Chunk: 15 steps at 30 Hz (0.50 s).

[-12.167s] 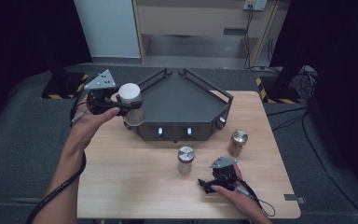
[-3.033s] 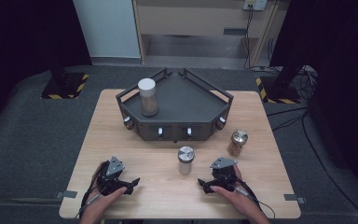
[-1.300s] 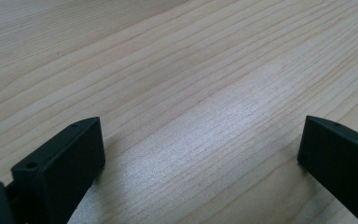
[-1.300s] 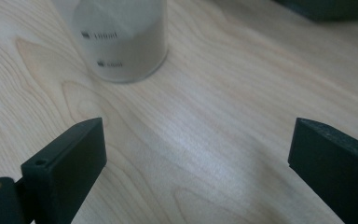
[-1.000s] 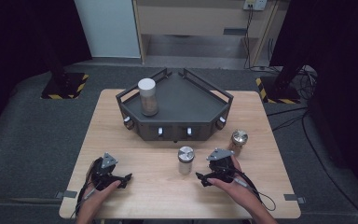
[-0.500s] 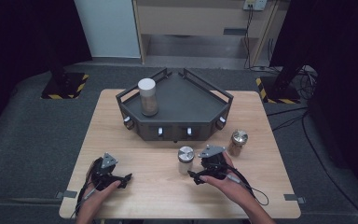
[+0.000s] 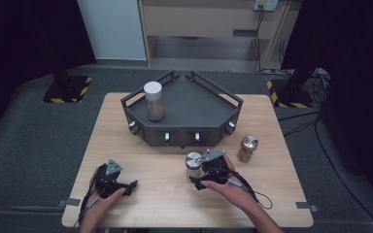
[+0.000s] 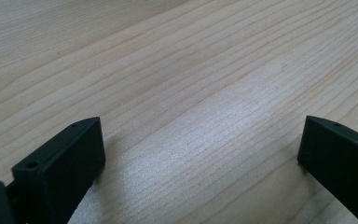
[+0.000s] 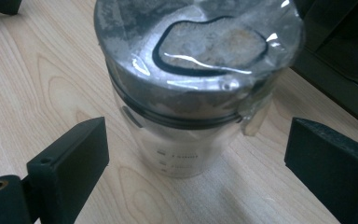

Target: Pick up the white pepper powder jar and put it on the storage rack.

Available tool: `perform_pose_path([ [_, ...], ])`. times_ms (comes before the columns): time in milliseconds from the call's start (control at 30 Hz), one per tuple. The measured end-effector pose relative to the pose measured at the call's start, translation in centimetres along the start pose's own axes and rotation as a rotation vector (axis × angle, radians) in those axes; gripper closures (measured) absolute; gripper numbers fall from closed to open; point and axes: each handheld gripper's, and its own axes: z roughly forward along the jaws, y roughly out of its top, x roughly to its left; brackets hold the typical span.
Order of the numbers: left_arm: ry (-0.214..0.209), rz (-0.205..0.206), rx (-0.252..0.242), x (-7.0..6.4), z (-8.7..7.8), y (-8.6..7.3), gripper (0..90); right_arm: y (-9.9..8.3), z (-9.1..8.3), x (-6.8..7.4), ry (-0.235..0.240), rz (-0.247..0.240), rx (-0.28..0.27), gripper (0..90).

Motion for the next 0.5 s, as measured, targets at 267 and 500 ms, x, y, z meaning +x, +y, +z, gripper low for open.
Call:
perform_pose_path([
  [267,0.000,0.000,0.000,0.0,0.0,0.0,0.0,0.4,0.7,0.0,0.003,-0.002,0.005,7.0],
  [500,0.000,0.000,0.000,0.0,0.0,0.0,0.0,0.5,1.2,-0.2,0.008,0.012,0.004,9.2],
])
